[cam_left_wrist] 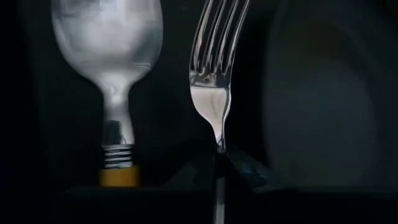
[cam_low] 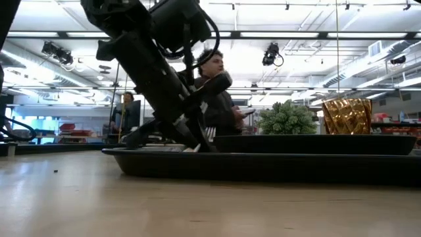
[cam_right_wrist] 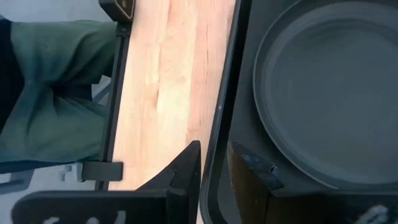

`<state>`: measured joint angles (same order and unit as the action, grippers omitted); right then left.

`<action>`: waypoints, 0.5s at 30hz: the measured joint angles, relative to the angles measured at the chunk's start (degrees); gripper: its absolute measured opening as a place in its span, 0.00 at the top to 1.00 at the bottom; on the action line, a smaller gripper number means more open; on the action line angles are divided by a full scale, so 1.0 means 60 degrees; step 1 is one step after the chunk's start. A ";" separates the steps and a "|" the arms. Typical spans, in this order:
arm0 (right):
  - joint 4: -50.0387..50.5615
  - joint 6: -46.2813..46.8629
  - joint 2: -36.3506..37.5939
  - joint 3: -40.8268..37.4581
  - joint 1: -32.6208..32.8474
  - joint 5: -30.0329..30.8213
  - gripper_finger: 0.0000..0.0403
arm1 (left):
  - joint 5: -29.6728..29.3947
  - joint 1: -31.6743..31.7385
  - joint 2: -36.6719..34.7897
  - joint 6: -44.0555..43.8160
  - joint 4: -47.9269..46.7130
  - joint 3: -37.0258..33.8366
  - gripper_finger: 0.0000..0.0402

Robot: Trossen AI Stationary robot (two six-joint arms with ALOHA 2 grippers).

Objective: Pick and place plate/cup/fork/spoon on tray
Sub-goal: Put the orange fork on the black serving tray

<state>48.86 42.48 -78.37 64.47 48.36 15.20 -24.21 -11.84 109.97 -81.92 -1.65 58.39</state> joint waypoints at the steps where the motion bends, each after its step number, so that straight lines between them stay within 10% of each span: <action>1: 0.0011 0.0000 0.0000 0.0000 0.0000 -0.0031 0.78 | -0.0019 -0.0001 0.0005 0.0003 0.0113 0.0004 0.94; 15: 0.0085 -0.0138 0.0000 0.0000 -0.0005 -0.0236 0.78 | -0.0286 0.0430 0.0022 0.1395 0.0298 0.0018 0.93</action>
<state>49.37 41.65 -78.37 64.47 48.32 13.79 -25.93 -9.26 110.10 -73.55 0.14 58.50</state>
